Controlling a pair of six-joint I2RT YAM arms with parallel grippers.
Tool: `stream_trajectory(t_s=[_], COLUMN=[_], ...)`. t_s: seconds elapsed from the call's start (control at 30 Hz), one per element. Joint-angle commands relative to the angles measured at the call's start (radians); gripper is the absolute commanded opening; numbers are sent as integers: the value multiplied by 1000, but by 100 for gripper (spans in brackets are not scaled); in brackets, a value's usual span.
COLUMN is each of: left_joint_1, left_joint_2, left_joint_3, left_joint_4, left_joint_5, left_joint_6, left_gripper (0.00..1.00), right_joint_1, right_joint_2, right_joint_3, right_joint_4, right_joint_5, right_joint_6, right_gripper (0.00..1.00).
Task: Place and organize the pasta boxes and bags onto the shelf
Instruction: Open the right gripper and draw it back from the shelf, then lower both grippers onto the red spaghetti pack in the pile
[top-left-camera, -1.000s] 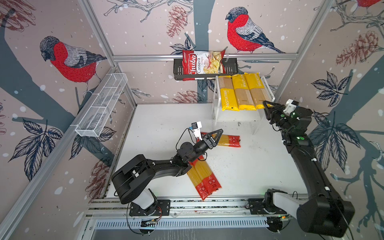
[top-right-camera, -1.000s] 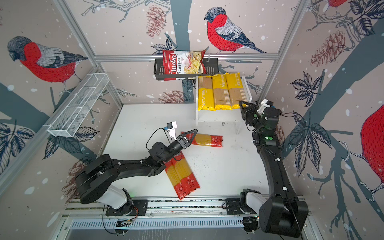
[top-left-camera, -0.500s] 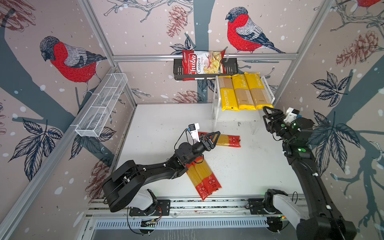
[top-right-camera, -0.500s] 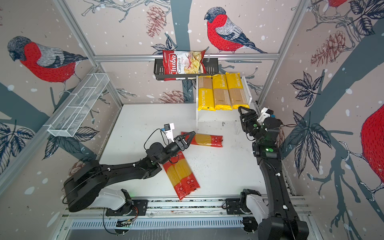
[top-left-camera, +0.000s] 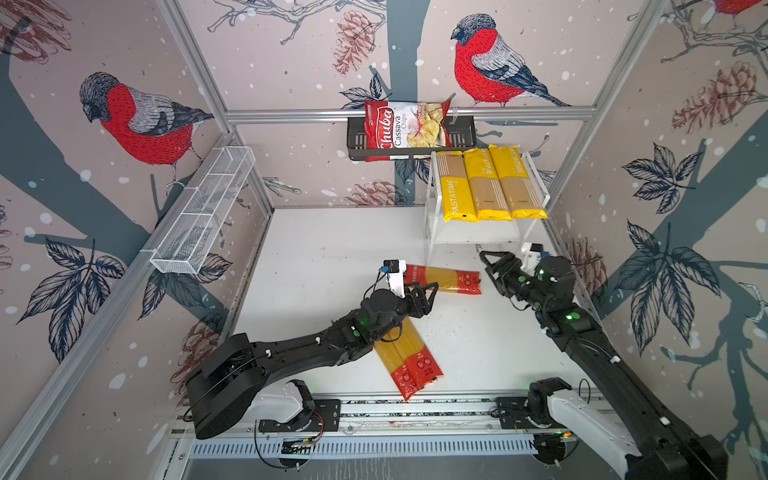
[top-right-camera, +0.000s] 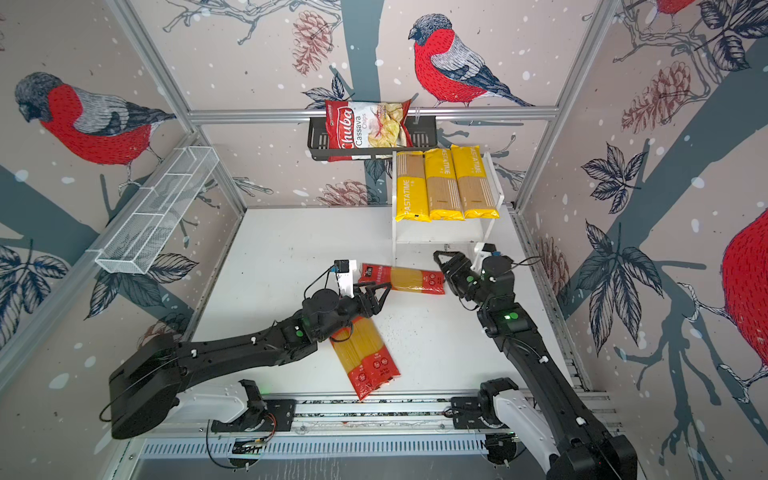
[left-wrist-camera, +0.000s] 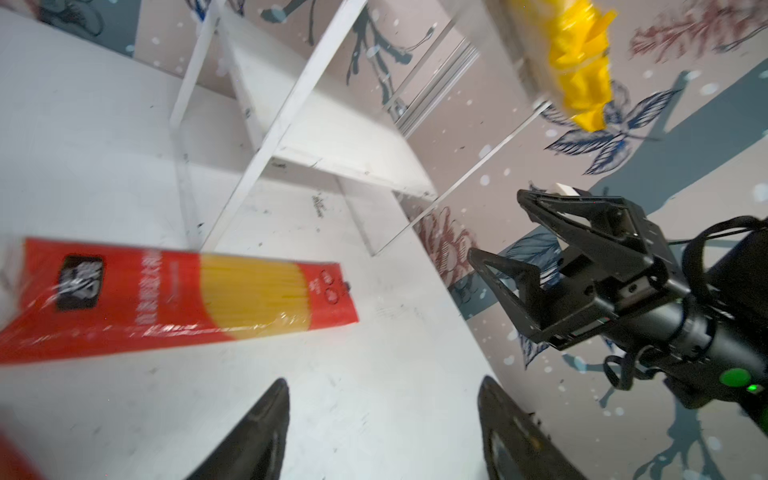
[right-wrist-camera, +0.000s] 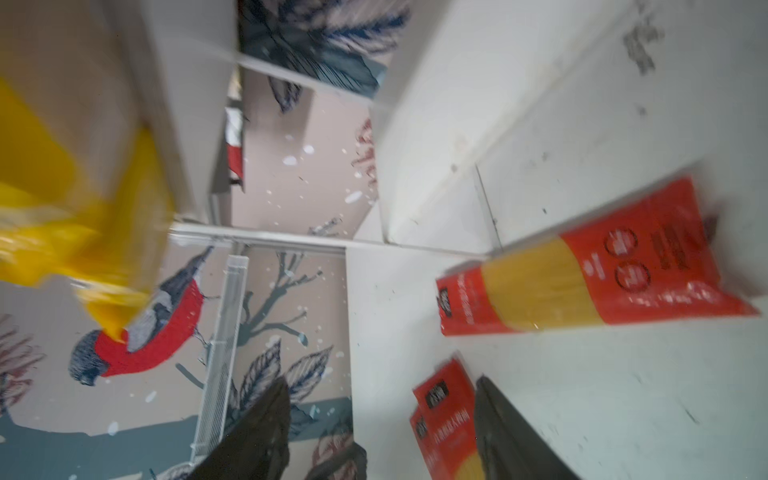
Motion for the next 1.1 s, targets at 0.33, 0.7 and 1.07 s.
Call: stream_trajectory(t_s=[0.33, 0.7, 1.07], left_joint_1=[-1, 32, 110], left_joint_2=[-108, -290, -257], left_joint_3=[-111, -278, -281], left_joint_4=[-347, -335, -363], left_joint_5=[-140, -82, 126], left_joint_6=[-78, -153, -227], left_gripper=[70, 67, 64], right_joint_1=[297, 457, 485], right_joint_2=[232, 450, 631], right_joint_3=[-144, -112, -63], right_joint_4=[97, 173, 249], right_joint_5=[118, 87, -120], right_joint_6=[-81, -170, -257], right_gripper=[58, 44, 42])
